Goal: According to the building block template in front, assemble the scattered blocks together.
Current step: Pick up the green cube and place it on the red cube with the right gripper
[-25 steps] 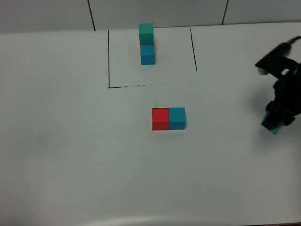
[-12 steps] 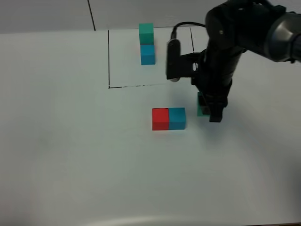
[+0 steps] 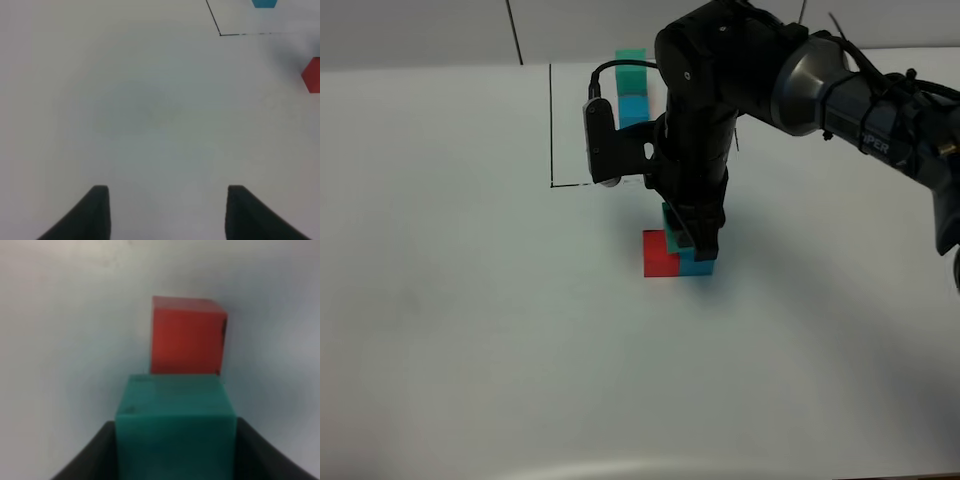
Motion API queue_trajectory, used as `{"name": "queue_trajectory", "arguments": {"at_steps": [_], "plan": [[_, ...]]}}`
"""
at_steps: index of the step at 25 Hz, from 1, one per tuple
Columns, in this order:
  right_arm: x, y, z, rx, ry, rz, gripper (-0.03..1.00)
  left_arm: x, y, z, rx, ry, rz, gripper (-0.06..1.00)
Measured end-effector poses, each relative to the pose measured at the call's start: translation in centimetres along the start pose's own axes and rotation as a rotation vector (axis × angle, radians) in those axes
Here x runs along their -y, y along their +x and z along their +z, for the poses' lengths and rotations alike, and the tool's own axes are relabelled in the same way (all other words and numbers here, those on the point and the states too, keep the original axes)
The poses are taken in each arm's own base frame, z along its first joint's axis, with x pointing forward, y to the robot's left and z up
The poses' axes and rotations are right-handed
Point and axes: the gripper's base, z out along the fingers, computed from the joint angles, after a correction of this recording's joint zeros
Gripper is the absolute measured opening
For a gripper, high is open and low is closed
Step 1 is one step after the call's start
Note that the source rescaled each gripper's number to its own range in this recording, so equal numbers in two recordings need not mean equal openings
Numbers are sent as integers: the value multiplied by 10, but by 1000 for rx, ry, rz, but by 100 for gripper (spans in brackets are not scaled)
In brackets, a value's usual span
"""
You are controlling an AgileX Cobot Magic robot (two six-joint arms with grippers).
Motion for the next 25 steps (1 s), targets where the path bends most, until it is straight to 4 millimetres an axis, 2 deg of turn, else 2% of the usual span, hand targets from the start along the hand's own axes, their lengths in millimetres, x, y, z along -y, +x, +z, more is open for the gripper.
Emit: {"name": "queue_trajectory", "arguments": {"at_steps": [7, 25], "plan": [[-3, -11, 9, 22, -12, -3, 2, 0, 0, 0, 0, 0, 0, 16], [1, -13, 11, 35, 24, 34, 2, 0, 0, 0, 0, 0, 0, 16]]}}
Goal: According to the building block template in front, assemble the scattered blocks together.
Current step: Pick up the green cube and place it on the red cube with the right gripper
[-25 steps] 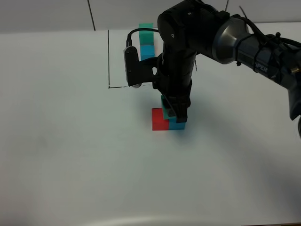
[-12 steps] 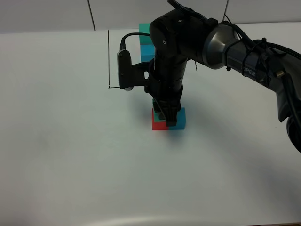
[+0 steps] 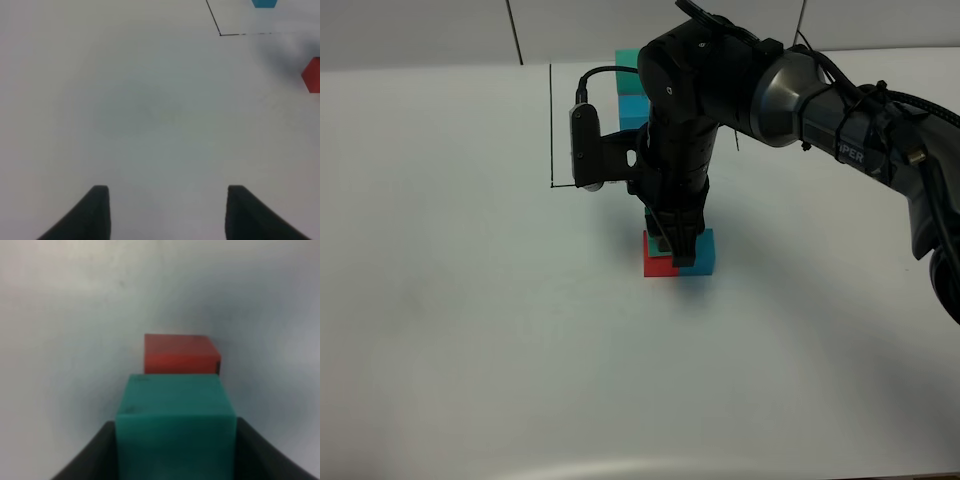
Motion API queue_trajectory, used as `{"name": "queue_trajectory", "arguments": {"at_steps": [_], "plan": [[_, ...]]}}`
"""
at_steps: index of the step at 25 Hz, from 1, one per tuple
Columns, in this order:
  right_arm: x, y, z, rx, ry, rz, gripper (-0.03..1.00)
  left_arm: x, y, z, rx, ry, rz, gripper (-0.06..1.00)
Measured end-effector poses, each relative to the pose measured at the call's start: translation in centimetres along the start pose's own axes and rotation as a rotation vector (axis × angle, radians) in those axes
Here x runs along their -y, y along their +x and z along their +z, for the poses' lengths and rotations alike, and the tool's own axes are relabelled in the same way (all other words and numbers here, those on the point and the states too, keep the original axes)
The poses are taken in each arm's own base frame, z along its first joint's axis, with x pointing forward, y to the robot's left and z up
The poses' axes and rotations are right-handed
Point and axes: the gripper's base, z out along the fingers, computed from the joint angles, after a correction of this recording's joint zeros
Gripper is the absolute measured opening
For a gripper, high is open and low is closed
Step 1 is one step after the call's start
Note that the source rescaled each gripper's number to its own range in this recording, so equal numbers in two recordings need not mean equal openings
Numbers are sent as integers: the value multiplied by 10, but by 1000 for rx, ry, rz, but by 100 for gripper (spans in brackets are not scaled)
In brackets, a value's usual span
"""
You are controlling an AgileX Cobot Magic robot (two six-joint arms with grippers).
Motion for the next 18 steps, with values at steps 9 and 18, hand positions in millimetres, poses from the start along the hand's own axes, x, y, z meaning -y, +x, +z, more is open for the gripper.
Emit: {"name": "queue_trajectory", "arguments": {"at_steps": [9, 18], "plan": [[0, 0, 0, 4, 5, -2, 2, 0, 0, 0, 0, 0, 0, 16], [3, 0, 0, 33, 18, 14, 2, 0, 0, 0, 0, 0, 0, 16]]}}
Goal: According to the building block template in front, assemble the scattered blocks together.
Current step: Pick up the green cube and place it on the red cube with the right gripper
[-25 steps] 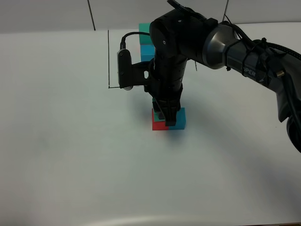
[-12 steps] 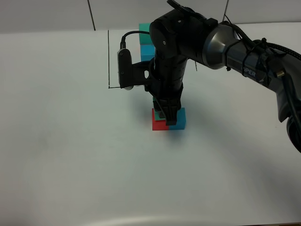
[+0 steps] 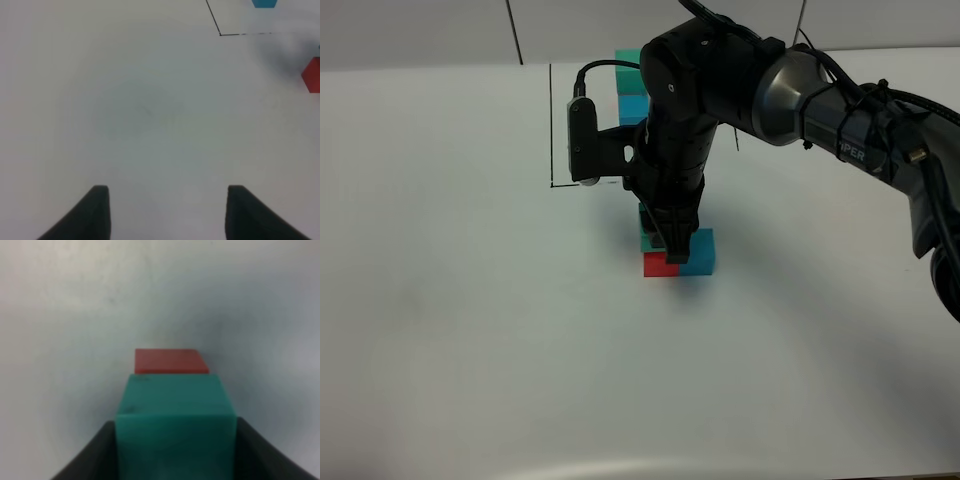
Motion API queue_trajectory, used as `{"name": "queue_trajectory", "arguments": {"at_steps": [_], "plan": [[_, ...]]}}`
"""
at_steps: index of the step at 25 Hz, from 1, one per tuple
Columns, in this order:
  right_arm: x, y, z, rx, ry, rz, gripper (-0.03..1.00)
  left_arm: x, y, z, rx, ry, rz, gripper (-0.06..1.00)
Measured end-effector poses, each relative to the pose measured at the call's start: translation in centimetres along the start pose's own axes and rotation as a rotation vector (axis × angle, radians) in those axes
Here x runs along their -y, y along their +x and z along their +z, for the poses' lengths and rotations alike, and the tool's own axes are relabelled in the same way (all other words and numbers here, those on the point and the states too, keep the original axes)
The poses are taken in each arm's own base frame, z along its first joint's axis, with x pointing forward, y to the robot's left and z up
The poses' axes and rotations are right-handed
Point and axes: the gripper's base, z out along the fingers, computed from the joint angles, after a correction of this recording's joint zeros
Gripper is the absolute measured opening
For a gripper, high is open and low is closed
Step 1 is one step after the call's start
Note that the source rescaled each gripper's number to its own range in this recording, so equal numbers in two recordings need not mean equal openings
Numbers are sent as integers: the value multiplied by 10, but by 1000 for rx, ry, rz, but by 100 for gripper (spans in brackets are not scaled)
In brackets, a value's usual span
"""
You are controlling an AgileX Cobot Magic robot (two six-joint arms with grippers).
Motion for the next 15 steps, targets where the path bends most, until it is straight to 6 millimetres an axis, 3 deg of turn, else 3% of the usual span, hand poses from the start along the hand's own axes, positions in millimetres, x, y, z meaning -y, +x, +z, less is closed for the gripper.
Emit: {"name": "queue_trajectory", "arguments": {"at_steps": [8, 15], "plan": [[2, 5, 16, -13, -39, 23, 2, 0, 0, 0, 0, 0, 0, 16], [2, 5, 18, -12, -45, 25, 2, 0, 0, 0, 0, 0, 0, 16]]}}
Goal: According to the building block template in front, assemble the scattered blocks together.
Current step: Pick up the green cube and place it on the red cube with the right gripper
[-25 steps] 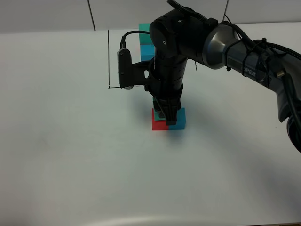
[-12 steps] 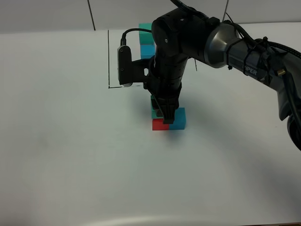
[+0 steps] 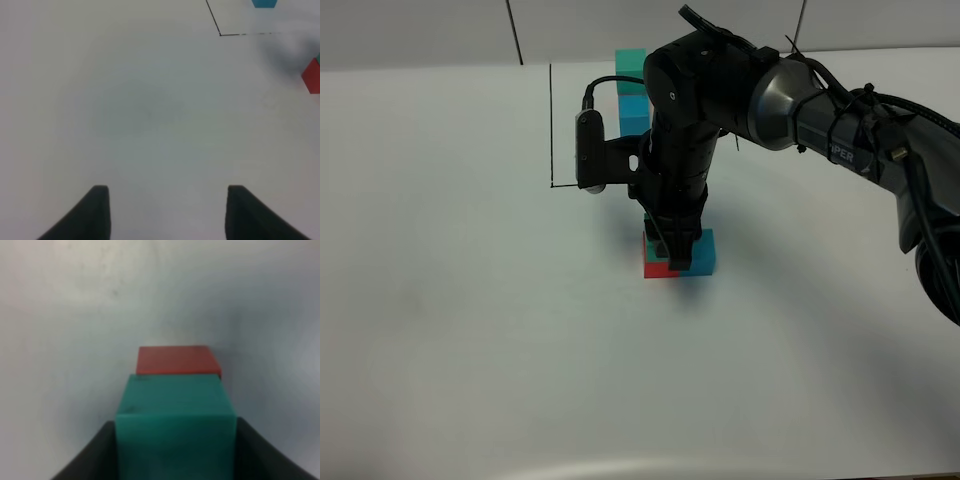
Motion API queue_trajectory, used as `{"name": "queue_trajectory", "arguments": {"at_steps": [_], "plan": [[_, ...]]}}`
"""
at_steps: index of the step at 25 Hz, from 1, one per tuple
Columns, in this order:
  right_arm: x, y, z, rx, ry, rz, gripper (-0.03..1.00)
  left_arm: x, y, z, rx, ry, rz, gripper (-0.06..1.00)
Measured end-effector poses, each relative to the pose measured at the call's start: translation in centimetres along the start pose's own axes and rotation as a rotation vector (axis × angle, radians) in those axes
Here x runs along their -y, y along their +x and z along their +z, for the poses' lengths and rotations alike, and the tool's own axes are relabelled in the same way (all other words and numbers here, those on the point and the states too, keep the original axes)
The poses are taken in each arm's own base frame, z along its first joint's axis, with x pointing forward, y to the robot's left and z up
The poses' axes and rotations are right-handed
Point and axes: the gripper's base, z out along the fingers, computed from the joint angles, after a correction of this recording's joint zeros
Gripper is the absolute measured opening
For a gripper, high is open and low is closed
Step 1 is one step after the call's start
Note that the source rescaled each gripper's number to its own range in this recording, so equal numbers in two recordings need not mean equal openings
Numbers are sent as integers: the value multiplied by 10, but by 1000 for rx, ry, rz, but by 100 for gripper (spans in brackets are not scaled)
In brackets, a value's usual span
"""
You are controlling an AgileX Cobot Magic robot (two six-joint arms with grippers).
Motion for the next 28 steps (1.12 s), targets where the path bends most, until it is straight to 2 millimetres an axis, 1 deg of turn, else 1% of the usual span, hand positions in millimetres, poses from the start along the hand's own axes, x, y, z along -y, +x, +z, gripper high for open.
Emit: {"name": "queue_trajectory", "arguments": {"at_steps": [28], "plan": [[1, -2, 3, 10, -4, 2, 2, 0, 0, 0, 0, 0, 0, 16]]}}
